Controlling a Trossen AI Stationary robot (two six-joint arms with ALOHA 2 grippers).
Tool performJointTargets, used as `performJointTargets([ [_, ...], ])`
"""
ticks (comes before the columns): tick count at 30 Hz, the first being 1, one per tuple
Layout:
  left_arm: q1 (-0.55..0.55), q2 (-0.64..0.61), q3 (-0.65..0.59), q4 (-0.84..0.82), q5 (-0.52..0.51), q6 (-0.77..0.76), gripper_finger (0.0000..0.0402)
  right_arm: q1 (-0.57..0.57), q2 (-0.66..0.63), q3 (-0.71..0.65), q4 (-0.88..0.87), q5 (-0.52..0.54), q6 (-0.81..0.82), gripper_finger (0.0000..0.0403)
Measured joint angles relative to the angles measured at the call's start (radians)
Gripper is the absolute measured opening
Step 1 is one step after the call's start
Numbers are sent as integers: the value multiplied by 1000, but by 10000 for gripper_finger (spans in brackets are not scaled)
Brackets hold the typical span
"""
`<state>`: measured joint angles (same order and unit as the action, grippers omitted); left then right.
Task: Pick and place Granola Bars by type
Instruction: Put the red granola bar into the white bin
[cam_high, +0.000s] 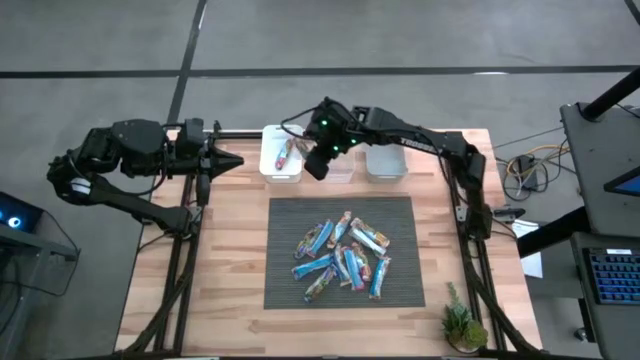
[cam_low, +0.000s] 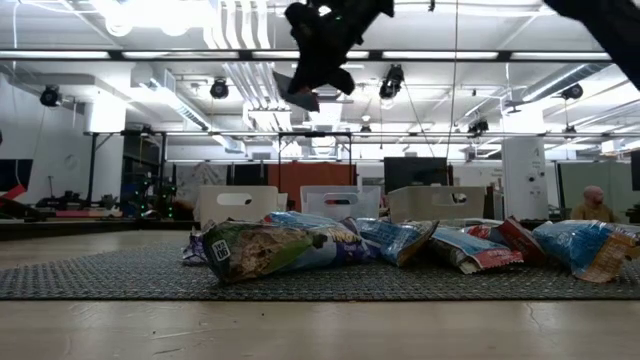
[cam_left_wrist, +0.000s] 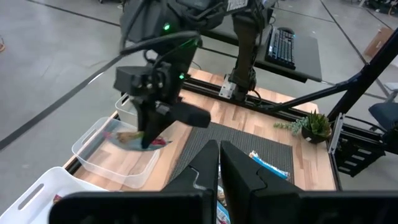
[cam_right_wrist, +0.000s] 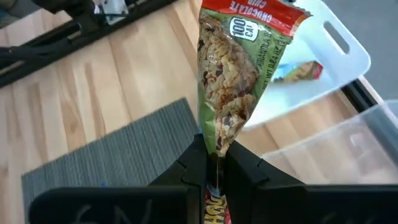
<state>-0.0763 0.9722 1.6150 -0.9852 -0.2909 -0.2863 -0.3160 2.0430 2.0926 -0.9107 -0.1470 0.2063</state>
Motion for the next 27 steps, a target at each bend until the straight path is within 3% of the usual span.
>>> performJointTargets([
  [11,0,0,0,1,0,-3,0,-44,247,265,13,-46,-4,29],
  [27,0,0,0,1,-14,-2,0,-145,348,257,204,-47,27,29],
])
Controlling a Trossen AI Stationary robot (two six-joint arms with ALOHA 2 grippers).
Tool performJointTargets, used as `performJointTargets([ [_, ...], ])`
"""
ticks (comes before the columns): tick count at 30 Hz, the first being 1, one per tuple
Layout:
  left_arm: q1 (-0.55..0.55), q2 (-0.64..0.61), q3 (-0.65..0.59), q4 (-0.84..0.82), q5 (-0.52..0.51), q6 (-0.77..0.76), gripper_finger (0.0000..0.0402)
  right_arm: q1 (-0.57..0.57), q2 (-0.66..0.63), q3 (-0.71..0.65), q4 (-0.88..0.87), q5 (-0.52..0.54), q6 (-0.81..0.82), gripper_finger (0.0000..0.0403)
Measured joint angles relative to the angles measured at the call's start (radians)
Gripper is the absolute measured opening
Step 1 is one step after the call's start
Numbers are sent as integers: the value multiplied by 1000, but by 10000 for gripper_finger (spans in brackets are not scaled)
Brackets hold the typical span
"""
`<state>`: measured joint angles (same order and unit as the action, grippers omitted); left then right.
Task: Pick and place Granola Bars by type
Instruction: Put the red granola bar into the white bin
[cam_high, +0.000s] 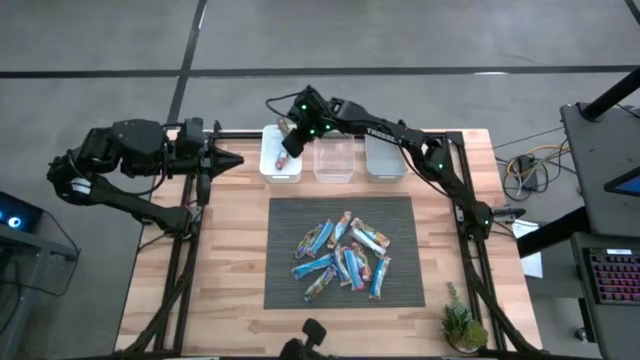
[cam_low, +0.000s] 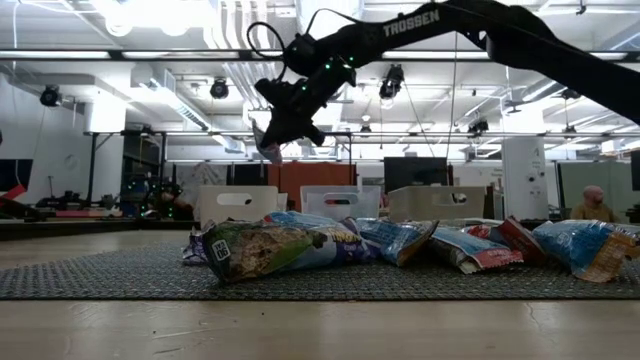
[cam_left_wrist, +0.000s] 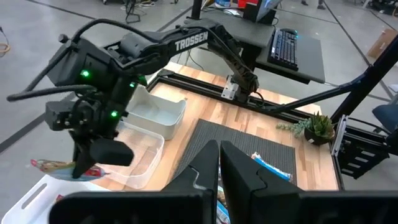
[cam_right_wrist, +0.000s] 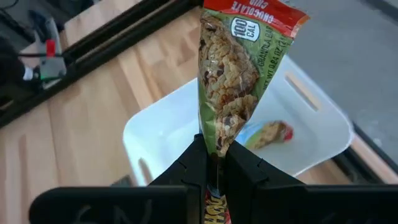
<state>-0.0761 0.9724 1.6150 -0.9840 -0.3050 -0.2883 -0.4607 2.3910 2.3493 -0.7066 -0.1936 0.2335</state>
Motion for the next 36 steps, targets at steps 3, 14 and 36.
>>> performJointTargets([
  [3,0,0,0,0,-1,-5,0,-9,1,0,52,2,46,29],
  [14,0,2,0,0,-1,-6,0,-20,0,0,175,-18,393,29],
  [36,0,2,0,0,-1,-26,0,-20,0,-109,168,-13,766,29],
])
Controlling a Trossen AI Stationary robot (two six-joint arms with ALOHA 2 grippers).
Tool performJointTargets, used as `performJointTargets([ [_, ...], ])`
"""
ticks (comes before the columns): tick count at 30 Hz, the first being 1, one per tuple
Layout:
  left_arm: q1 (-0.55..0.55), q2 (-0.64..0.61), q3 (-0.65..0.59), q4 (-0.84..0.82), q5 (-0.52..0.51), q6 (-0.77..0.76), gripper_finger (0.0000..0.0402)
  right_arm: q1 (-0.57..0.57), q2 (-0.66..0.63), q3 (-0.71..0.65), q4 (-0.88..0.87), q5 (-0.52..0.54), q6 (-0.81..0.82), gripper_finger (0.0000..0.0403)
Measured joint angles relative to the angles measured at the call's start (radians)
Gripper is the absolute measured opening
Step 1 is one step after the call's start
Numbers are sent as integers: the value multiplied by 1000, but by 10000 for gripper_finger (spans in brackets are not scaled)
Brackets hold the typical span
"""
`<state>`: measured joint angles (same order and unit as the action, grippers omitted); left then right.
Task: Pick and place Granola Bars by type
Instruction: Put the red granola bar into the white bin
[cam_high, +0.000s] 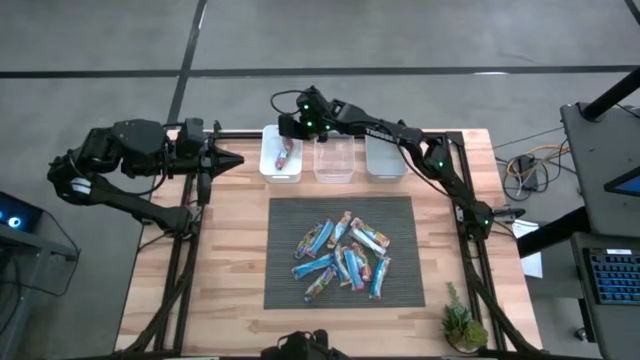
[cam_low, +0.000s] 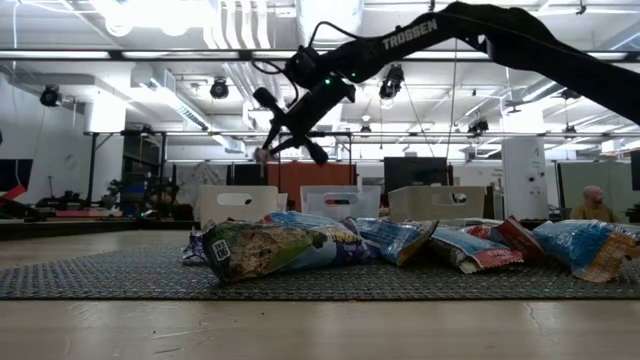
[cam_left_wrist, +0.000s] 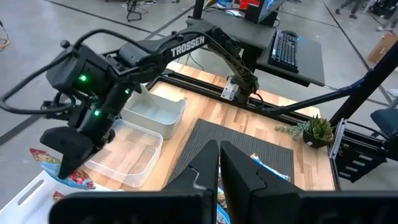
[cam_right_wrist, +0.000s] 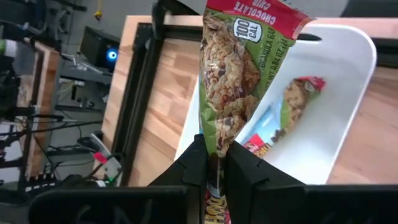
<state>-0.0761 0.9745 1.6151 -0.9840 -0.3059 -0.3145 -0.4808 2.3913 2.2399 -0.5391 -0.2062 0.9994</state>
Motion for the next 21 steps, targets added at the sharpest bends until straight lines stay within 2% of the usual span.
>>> performJointTargets([
  [17,0,0,0,0,0,-4,0,0,-1,-36,65,-12,51,29],
  [21,0,0,0,0,0,-4,0,1,-1,-36,66,-13,51,48],
])
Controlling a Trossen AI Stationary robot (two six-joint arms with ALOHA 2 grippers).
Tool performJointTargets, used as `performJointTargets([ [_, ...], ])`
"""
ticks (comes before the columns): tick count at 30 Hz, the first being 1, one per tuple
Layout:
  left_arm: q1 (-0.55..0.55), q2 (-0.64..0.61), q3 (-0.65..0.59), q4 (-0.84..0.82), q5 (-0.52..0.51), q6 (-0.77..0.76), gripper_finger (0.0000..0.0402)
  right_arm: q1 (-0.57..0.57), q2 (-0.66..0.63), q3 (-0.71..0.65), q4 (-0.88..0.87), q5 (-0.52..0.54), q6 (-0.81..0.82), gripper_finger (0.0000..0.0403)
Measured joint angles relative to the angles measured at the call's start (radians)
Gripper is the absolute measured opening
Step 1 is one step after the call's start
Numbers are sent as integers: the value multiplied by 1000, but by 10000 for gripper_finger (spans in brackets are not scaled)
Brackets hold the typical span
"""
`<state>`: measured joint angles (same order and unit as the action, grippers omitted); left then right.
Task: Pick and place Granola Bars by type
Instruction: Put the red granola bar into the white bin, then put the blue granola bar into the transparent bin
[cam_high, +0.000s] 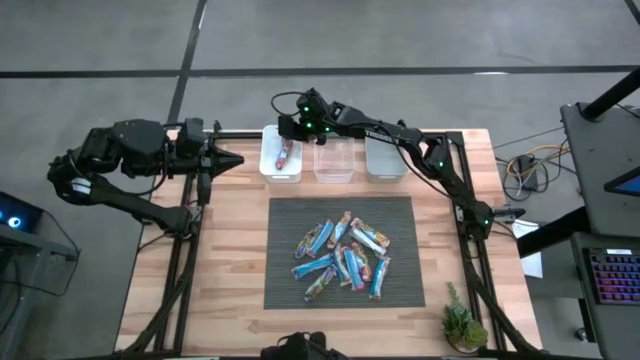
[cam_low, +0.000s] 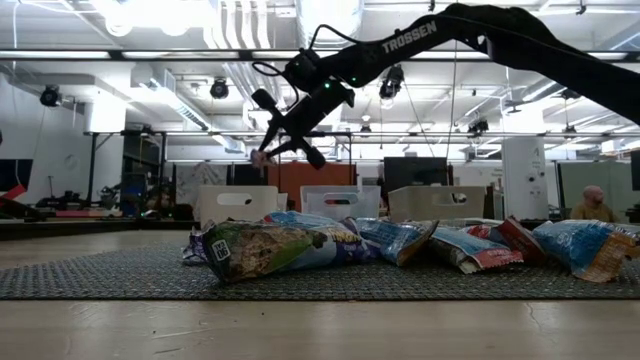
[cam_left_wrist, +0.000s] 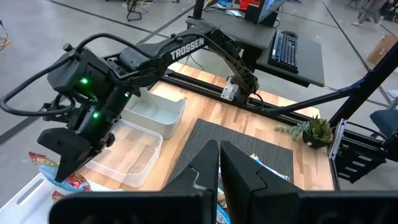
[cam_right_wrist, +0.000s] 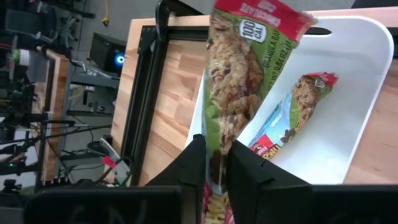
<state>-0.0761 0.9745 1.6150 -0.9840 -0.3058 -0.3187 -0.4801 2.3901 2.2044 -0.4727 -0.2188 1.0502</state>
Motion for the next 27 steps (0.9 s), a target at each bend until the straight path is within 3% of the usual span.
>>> performJointTargets([
  [13,0,0,0,0,0,0,0,6,0,0,-2,-18,46,134],
  [18,0,0,0,0,0,0,0,15,-14,0,0,-53,5,135],
  [24,0,0,0,0,0,6,0,37,-77,0,-6,-172,-149,118],
  [27,0,0,0,0,0,7,0,54,-110,0,-10,-171,-182,106],
])
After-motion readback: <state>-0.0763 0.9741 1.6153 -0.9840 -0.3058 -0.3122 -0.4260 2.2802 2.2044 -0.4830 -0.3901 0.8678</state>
